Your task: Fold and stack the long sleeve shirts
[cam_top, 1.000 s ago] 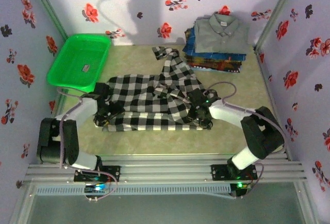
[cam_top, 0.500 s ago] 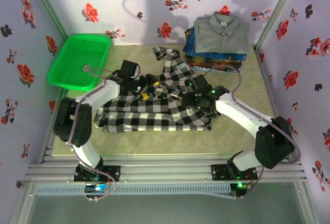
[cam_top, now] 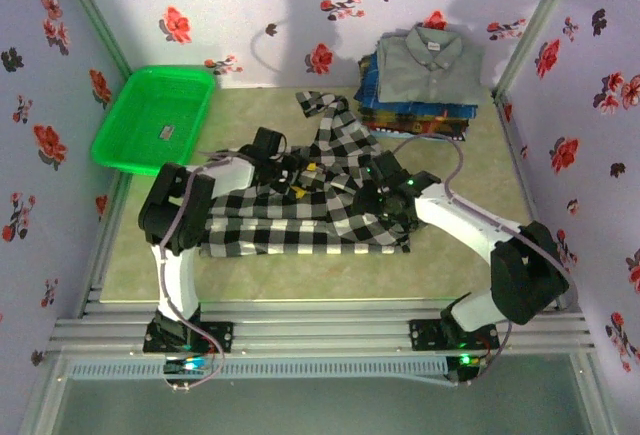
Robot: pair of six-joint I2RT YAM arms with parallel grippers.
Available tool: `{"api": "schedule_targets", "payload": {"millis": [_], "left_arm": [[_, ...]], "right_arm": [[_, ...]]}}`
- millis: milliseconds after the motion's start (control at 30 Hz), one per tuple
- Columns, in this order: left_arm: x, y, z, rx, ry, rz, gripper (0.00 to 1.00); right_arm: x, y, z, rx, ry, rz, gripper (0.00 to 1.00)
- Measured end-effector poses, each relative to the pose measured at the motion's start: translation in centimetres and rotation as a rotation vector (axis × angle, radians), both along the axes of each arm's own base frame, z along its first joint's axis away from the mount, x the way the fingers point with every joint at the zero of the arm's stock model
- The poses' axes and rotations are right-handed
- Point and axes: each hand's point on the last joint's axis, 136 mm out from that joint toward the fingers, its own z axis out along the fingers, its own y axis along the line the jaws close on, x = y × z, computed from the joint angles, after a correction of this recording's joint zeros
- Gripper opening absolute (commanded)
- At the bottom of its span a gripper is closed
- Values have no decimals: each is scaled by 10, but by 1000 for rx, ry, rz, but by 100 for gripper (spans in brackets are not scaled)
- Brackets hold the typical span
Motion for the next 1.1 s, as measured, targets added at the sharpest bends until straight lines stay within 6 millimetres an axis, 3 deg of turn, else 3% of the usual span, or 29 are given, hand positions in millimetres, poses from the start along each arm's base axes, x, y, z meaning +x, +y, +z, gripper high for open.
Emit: {"api": "schedule_targets", "payload": {"millis": [133,367,467,600,700,967,1100], "left_arm": [[5,-2,-4,6,0,23,55],[24,-10,16,-13,-69,19,35],[18,-7,10,7,-66,5,13],[2,7,4,63,-64,-43,4],[-10,18,22,117,-115,-133,2],[-69,59,114,220,-319,-421,0],[-102,79,125,266,-332,-530,0]], "right_arm": [[-6,-4,-9,-14,22,0,82],[-10,-6,-15,-19,34,1,82],[-11,-7,-17,-19,35,-1,82],[-11,-9,-19,-22,39,-5,82],[-11,-10,-20,-23,39,-8,82],[-13,-24,-29,-56,52,-50,82],[-15,-28,-33,-71,54,-71,82]]}}
